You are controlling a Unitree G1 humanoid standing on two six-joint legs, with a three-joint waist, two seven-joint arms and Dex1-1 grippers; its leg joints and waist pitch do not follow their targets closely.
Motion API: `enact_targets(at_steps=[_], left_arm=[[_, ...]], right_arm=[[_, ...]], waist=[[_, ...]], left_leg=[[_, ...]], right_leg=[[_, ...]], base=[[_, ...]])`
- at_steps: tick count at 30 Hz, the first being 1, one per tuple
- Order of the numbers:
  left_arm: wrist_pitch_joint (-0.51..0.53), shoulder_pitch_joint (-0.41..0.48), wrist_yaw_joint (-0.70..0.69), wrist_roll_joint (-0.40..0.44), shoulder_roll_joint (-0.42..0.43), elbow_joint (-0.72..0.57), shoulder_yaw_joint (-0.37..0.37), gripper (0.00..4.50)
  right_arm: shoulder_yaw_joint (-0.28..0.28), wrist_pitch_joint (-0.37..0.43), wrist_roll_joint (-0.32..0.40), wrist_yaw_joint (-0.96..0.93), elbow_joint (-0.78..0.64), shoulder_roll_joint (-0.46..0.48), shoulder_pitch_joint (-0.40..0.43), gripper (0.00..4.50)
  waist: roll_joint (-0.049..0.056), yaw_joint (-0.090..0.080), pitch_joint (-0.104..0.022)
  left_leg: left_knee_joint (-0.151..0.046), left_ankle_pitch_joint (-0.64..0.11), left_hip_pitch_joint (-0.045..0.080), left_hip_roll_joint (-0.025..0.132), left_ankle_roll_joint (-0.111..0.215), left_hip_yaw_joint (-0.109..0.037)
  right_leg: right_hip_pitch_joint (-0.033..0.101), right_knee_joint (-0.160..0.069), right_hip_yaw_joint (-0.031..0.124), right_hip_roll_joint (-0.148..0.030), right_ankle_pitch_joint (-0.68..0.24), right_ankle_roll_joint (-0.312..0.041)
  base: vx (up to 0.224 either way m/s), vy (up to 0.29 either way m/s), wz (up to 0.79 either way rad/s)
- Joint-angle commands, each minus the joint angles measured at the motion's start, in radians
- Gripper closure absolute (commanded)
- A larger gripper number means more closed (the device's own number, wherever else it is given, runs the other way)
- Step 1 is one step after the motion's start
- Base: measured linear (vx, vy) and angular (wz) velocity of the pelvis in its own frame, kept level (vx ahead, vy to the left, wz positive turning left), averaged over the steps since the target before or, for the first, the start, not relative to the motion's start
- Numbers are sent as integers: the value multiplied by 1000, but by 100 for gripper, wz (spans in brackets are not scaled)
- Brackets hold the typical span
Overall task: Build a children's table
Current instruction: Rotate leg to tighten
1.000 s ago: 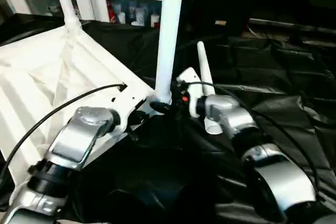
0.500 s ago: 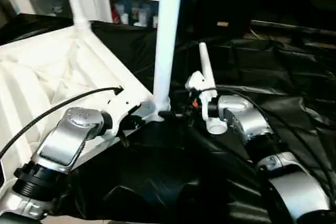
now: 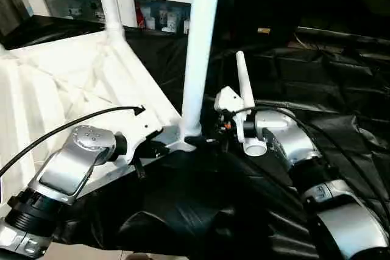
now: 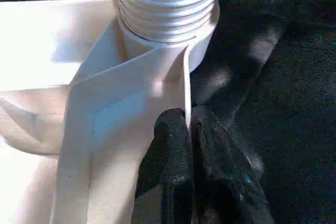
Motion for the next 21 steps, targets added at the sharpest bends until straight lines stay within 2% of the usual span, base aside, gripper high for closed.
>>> enact_targets(at_steps=[1, 5, 21], left_arm=[[-31, -2, -46, -22, -4, -41, -29, 450], [-41, -1, -51, -15, -1, -36, -36, 450], [-50, 3, -57, -10, 9, -26, -38, 450]], right_arm=[[14, -25, -12, 3, -14, -7, 3, 8], [21, -55, -21, -19, 24, 6, -12, 8], [32, -99, -29, -33, 89, 27, -38, 145]], waist=[[18, -3, -65], [19, -4, -65], [18, -5, -66]], left_leg=[[-61, -75, -1, 11, 44, 11], [-61, -76, -1, 10, 41, 11], [-59, -63, -2, 10, 49, 11]], right_leg=[[78, -56, 44, -61, -25, -259], [77, -55, 44, -60, -29, -258], [78, -52, 43, -60, -6, -267]], base=[[0, 0, 0], [0, 0, 0], [0, 0, 0]])
